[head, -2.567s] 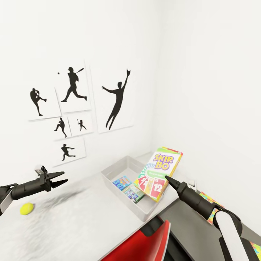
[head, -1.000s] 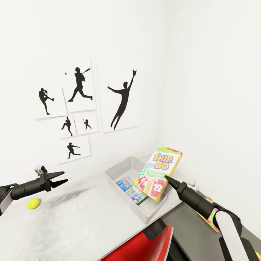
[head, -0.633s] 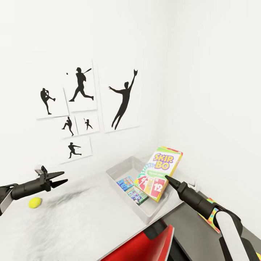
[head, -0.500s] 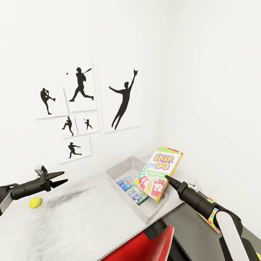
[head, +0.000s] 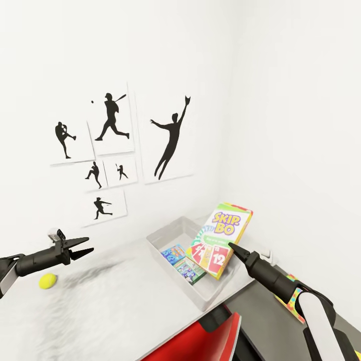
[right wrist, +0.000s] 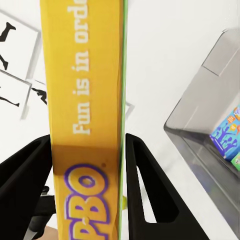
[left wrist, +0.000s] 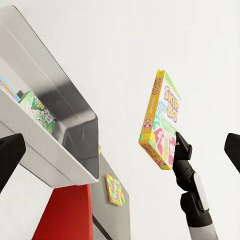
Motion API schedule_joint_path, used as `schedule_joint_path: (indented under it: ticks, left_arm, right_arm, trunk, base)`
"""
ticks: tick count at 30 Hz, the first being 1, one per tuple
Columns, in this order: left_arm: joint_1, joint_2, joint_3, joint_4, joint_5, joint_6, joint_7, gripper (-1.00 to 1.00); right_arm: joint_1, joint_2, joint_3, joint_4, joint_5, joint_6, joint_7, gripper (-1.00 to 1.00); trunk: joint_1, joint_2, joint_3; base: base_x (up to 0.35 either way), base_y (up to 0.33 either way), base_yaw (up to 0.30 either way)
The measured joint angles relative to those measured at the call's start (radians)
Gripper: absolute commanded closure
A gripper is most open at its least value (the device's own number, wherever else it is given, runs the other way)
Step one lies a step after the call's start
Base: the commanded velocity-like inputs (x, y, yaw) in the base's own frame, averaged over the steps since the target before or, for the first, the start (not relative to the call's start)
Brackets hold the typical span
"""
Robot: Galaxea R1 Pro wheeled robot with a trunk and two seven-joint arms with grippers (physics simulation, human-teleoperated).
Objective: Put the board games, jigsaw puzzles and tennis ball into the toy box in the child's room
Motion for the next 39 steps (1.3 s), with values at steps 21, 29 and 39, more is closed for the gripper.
schedule_joint_path:
  ticks: [21, 29, 39]
  left_arm:
    - [0.000, 0.000, 0.003, 0.003, 0.000, -0.004, 0.000, -1.00]
    - [0.000, 0.000, 0.002, 0.004, 0.000, -0.005, 0.000, -1.00]
    - [0.000, 0.000, 0.002, 0.005, 0.001, -0.005, 0.000, -1.00]
  right_arm:
    - [-0.542, -0.148, 0.145, 0.587, 0.012, 0.212, -0.063, 1.00]
    - [-0.670, -0.207, 0.289, 0.799, 0.003, 0.217, -0.062, 1.00]
    - [-0.708, -0.262, 0.519, 0.836, -0.006, 0.218, 0.072, 1.00]
  trunk:
    - [0.000, 0.000, 0.000]
    - [0.000, 0.000, 0.000]
    - [0.000, 0.000, 0.000]
  base:
    - [0.000, 0.000, 0.000]
    - [0.000, 0.000, 0.000]
    - [0.000, 0.000, 0.000]
